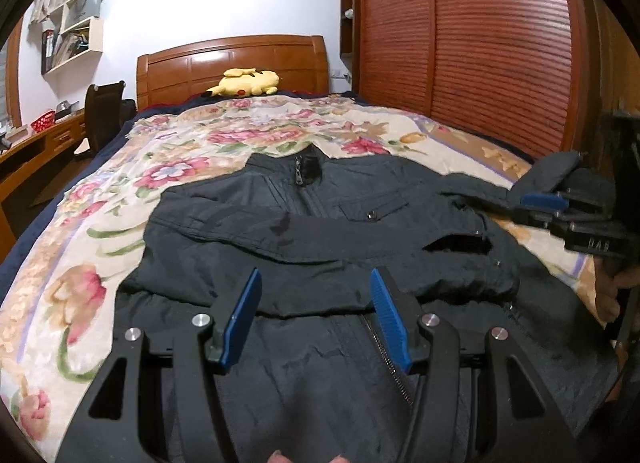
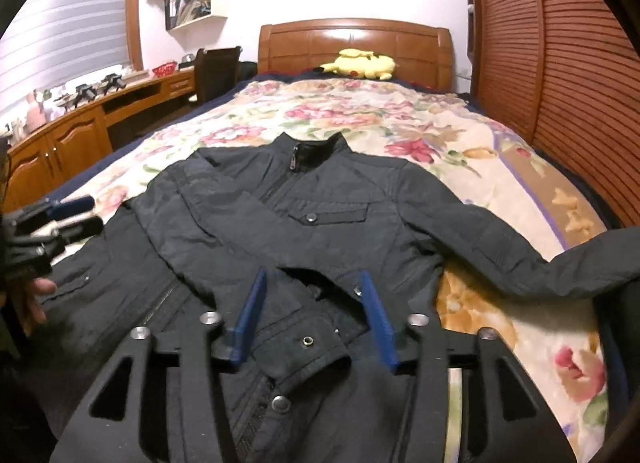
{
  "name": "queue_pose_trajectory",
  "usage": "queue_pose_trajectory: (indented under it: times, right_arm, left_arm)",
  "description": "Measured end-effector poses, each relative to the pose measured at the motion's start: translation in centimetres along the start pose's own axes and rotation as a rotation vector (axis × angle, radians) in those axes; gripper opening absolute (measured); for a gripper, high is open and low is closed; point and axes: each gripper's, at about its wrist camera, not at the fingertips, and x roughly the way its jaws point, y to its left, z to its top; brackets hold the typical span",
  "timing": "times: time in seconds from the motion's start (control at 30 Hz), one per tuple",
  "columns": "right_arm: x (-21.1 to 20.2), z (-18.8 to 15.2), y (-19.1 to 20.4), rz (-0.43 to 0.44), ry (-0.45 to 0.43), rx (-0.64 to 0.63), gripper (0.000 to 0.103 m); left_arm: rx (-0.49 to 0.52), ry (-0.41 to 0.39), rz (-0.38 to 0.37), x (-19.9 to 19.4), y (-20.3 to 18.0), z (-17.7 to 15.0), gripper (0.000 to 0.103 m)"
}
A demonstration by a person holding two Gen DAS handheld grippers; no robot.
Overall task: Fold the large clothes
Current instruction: 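Move the right tool to the other sleeve cuff by the wardrobe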
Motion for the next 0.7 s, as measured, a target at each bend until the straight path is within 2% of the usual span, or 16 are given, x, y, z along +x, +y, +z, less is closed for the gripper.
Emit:
queue_pose_trajectory:
  times: [0.2, 0.47, 0.7]
  right_arm:
    - [2.5, -0.4, 0.8, 0.009, 0.053, -0.014, 0.051]
    - [5.2, -1.6, 0.6, -0.036, 0.118, -0.021, 0.051]
    - [3.7, -2.2, -0.8, -0.102, 0.092, 0.03, 0.051]
  left_arm:
    - [0.011, 0.017, -0.012, 1.2, -0.5, -0.8, 0.056]
    - [0.026, 0.001, 0.0, 1.4, -1.0, -1.7, 0.056]
    - [0.067, -0.025, -0.005, 0.8, -2.1, -2.2, 0.056]
